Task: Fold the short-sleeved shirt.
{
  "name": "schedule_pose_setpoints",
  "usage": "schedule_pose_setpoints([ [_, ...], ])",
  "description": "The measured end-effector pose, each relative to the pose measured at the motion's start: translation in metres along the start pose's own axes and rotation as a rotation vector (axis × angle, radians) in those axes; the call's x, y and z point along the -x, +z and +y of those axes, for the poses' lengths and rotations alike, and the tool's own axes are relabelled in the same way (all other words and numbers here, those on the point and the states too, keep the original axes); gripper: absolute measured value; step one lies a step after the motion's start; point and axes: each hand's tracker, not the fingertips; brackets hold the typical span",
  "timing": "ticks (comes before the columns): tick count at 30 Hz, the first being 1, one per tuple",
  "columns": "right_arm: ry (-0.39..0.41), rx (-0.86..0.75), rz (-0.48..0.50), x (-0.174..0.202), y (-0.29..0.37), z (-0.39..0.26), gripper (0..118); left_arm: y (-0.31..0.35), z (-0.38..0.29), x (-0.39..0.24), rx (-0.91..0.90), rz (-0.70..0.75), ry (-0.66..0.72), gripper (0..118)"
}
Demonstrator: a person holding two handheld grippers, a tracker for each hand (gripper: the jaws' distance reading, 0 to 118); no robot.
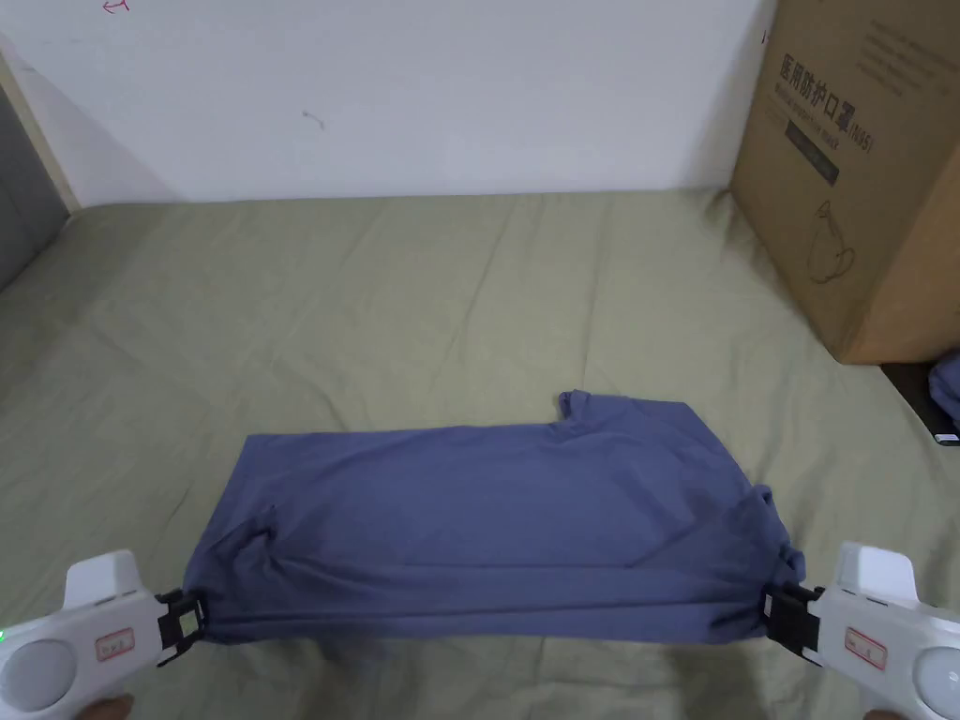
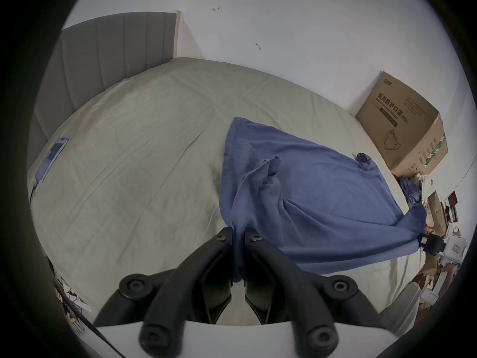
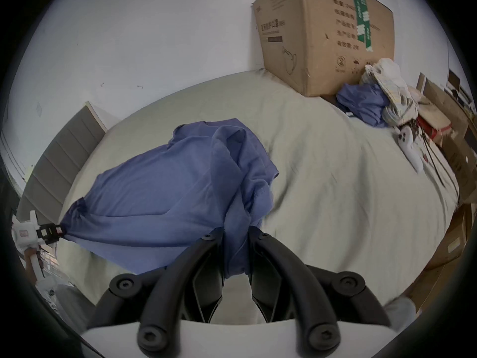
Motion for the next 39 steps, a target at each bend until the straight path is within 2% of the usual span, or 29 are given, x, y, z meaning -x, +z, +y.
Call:
schedule_pose_setpoints([
  [7,-0.063,0.121,-0.028,-0.019,-0.01,-0.059,16,-0.002,-0.05,0.022,0.078,0.031,0.028,5],
  [9,-0.074,0.167,-0.047,-0.011,-0.015,-0.069,16,-0.01,-0.058,0.024,0.1,0.047,0.034,5],
  [14,-0.065,0.16,-0.079,-0.009,-0.022,-0.074,16,-0.025,-0.071,0.02,0.139,0.083,0.028,7],
  [16,-0.059,0.154,-0.09,-0.009,-0.02,-0.072,19,-0.021,-0.07,0.018,0.121,0.091,0.031,28],
  [17,-0.051,0.151,-0.096,-0.007,-0.018,-0.069,25,-0.02,-0.068,0.016,0.123,0.096,0.035,43],
  [18,-0.031,0.141,-0.107,-0.003,-0.013,-0.065,38,-0.016,-0.065,0.013,0.13,0.103,0.041,65],
  [19,0.001,0.116,-0.129,0.0,-0.006,-0.06,46,-0.011,-0.061,0.011,0.132,0.104,0.048,73],
  [21,0.031,0.031,-0.14,0.013,0.015,-0.047,50,0.007,-0.051,0.005,0.068,0.065,0.071,75],
  [23,0.04,-0.057,-0.116,0.021,0.036,-0.029,65,0.031,-0.038,-0.005,-0.024,0.008,0.077,83],
  [25,0.061,-0.154,-0.1,0.032,0.061,-0.005,66,0.055,-0.02,-0.018,-0.115,-0.026,0.068,84],
  [29,0.116,-0.334,-0.072,0.053,0.099,0.032,66,0.093,0.01,-0.052,-0.298,-0.027,-0.038,84],
  [36,0.177,-0.537,-0.068,0.083,0.124,0.061,65,0.109,0.033,-0.097,-0.524,0.032,-0.164,81],
  [37,0.191,-0.551,-0.077,0.087,0.125,0.062,63,0.106,0.034,-0.102,-0.54,0.051,-0.177,77],
  [38,0.2,-0.563,-0.083,0.09,0.125,0.062,58,0.103,0.035,-0.106,-0.548,0.048,-0.19,66],
  [39,0.21,-0.58,-0.092,0.093,0.124,0.062,47,0.099,0.035,-0.108,-0.566,0.053,-0.195,39],
])
